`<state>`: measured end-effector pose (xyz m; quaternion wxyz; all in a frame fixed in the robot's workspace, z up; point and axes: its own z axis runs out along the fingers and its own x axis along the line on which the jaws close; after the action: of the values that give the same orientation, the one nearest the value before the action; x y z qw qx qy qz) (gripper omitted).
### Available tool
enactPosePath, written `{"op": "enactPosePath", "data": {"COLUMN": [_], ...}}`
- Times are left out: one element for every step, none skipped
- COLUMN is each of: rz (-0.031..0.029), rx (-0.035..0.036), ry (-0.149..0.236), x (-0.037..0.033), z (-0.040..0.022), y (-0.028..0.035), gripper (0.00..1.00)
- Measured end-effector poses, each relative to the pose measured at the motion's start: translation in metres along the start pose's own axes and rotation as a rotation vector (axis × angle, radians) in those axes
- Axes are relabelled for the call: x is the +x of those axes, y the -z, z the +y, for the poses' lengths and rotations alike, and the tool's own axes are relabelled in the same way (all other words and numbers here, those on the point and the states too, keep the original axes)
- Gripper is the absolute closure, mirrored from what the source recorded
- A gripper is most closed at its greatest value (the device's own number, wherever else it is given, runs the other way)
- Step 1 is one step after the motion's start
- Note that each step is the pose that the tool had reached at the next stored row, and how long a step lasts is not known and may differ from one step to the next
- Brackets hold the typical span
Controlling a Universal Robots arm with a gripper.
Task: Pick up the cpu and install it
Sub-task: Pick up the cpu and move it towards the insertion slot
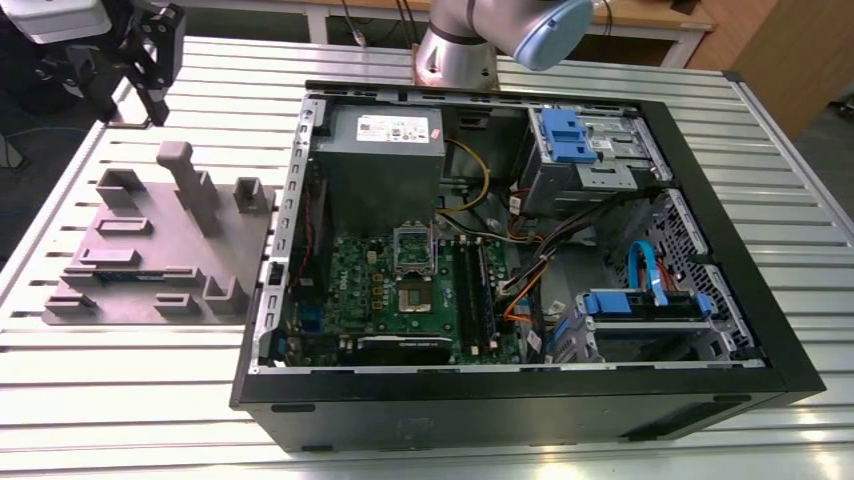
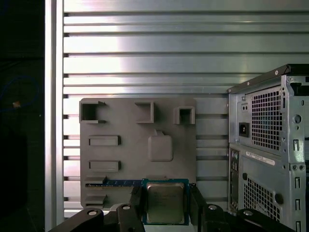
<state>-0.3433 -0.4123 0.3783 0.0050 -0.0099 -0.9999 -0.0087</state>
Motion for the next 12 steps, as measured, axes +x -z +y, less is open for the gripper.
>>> {"op": "enactPosePath", "data": {"rz": [0.0000, 0.0000, 0.0000, 0.0000, 0.0001, 0.0000, 0.0000, 0.0000, 0.0000, 0.0000, 0.0001, 0.0000], "rx": [0.0001, 0.0000, 0.0000, 0.0000, 0.0000, 0.0000, 0.0000, 0.0000, 0.0000, 0.0000, 0.0001, 0.0000], "ry": [0.000, 0.000, 0.000, 0.000, 0.000, 0.000, 0.000, 0.000, 0.000, 0.000, 0.000, 0.000], "x": [-0.0004, -0.0008, -0.0012, -0.0016, -0.0019, -0.0023, -0.0026, -0.0029, -0.0032, -0.0036, -0.0038, -0.0041], "z": [0.0000, 0.0000, 0.0000, 0.0001, 0.0001, 0.0001, 0.0001, 0.0001, 0.0001, 0.0001, 0.0001, 0.0001], "y": [0.0000, 0.0000, 0.0000, 0.0000, 0.0000, 0.0000, 0.0000, 0.0000, 0.0001, 0.0001, 0.0001, 0.0001], "gripper": [0.53, 0.53, 0.53, 0.53, 0.53, 0.53, 0.53, 0.53, 0.53, 0.53, 0.53, 0.53]}}
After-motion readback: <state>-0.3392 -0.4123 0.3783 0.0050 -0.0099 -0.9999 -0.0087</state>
